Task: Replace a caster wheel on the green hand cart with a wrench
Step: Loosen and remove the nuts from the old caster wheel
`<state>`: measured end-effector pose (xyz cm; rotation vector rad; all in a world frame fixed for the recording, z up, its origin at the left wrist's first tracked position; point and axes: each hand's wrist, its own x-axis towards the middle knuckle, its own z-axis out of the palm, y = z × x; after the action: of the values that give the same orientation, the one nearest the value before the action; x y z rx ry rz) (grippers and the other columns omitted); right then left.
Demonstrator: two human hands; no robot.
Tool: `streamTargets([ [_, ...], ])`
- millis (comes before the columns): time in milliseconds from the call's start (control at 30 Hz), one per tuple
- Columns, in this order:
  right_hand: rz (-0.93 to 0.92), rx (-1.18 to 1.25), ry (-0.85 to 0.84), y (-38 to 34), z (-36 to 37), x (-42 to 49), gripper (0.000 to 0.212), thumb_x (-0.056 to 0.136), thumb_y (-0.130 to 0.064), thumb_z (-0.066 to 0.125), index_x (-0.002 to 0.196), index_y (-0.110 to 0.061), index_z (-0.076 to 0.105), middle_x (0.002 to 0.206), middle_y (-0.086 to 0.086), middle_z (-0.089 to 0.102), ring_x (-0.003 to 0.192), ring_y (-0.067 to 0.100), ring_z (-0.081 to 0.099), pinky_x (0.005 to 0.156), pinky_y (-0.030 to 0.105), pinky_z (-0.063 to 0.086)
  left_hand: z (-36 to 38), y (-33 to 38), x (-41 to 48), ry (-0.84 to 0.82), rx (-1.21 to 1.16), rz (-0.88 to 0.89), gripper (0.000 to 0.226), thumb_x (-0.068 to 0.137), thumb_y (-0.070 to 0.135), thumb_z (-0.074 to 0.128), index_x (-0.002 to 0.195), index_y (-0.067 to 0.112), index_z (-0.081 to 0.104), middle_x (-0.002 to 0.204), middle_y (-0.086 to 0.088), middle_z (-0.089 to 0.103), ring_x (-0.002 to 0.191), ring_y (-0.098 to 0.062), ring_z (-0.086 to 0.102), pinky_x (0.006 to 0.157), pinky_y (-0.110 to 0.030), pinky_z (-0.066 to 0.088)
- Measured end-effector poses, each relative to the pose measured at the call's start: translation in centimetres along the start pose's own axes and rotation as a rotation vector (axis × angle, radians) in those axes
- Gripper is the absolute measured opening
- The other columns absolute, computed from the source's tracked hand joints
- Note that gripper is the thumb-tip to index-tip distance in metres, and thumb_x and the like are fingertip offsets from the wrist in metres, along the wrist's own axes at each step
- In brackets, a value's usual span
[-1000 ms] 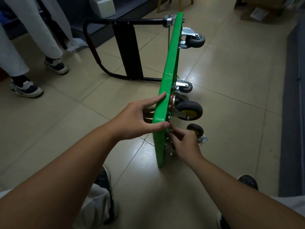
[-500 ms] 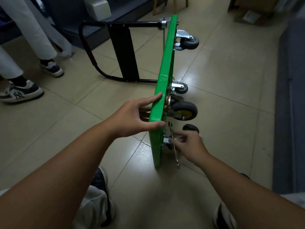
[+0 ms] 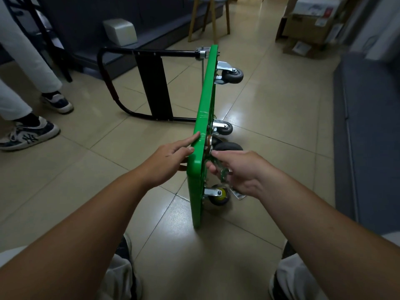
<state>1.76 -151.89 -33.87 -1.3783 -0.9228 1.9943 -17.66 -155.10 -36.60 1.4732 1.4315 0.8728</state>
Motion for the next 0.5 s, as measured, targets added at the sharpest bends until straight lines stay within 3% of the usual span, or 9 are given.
streamTargets([
  [200,0.067,0.015,-0.027,-0.9,0.5,0.7,0.015,0.099,-0.013,0.060,0.106,-0.001,0.068,0.098,0.017,0.067,0.061,0.010,0.057,0.069,0.020,0.043,-0.2,-0.4,0.2,-0.018,0.024,-0.001,0.047,0.110,0.022,0.040,0.154,0.039,0.040,0.139,0.007,0.052,0.113,-0.001,0.059,0.087,-0.013,0.054],
  [333,0.052,-0.070,0.012,-1.5,0.6,0.6,0.018,0.098,-0.013,0.060,0.111,-0.001,0.067,0.094,0.016,0.068,0.061,0.011,0.057,0.067,0.019,0.041,-0.2,-0.3,0.3,-0.025,0.054,0.015,0.049,0.108,0.023,0.045,0.154,0.040,0.038,0.147,0.007,0.049,0.116,-0.003,0.058,0.091,-0.016,0.054],
  [500,0.089,-0.096,-0.041,-2.2,0.9,1.1,0.014,0.101,-0.016,0.057,0.097,-0.008,0.066,0.086,0.011,0.066,0.062,0.009,0.054,0.062,0.018,0.042,-0.1,-0.2,0.2,-0.029,0.064,0.019,0.053,0.107,0.022,0.049,0.155,0.040,0.037,0.154,-0.003,0.049,0.129,-0.015,0.056,0.097,-0.022,0.054],
])
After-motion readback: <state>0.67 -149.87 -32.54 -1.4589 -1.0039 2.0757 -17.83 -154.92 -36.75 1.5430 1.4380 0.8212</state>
